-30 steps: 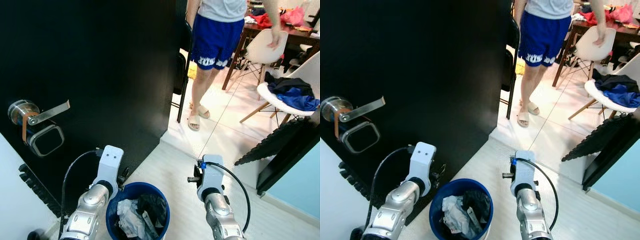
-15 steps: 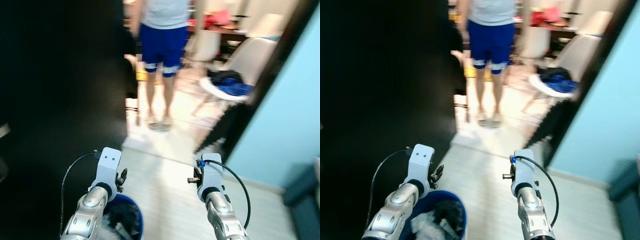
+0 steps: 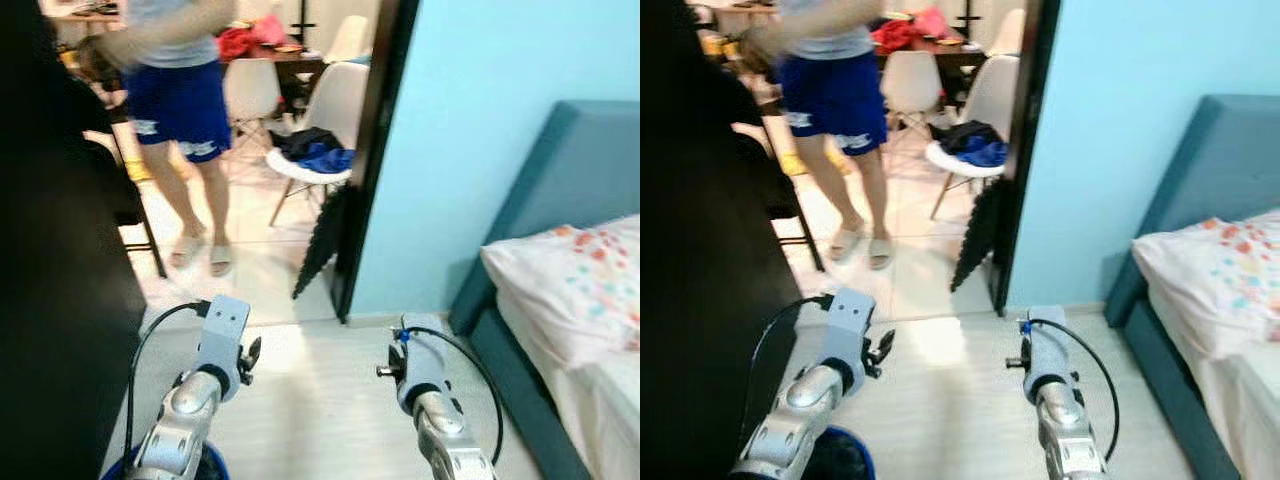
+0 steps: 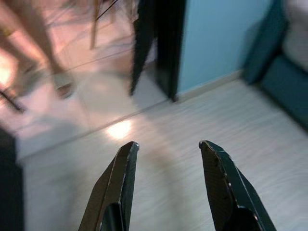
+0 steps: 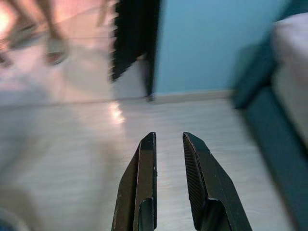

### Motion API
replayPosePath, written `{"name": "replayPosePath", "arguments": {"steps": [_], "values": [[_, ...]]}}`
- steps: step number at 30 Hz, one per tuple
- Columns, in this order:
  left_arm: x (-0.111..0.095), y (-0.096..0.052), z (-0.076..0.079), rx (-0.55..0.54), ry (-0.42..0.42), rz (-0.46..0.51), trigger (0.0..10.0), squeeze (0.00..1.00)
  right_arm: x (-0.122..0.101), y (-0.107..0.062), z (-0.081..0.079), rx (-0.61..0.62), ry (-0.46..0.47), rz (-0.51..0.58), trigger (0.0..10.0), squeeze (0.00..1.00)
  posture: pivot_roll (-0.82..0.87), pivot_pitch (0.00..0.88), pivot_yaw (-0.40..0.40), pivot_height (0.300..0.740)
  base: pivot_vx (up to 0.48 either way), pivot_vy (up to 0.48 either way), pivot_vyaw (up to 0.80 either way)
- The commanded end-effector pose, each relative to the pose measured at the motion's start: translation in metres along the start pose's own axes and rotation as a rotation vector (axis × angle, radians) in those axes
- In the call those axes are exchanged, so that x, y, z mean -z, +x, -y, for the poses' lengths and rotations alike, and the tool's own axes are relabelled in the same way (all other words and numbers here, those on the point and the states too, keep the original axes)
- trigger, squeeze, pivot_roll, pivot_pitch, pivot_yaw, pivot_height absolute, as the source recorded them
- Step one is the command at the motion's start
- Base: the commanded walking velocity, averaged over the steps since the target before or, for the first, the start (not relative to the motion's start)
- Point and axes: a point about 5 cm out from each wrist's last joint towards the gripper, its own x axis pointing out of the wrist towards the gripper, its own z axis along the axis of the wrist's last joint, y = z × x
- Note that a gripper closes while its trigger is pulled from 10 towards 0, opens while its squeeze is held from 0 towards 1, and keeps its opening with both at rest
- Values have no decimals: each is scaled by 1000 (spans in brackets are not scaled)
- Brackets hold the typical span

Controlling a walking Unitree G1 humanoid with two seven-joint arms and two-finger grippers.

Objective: Clean up the room

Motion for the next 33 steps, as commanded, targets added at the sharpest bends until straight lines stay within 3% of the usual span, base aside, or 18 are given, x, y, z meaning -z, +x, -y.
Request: {"name": "replayPosePath", "arguments": {"steps": [1, 13, 33], "values": [[2, 1, 3, 17, -5, -6, 10000, 0, 1, -1, -1, 1, 4, -9, 10000, 0, 33, 0, -44, 740, 0, 0, -800], [-1, 5, 8, 51, -12, 10, 10000, 0, 0, -4, 7, 42, -1, -16, 10000, 0, 17, 0, -35, 740, 0, 0, -800], [-6, 7, 7, 44, -43, 42, 10000, 0, -18, -6, 22, 95, 11, 88, 10000, 0, 6, 0, -33, 740, 0, 0, -800]]}}
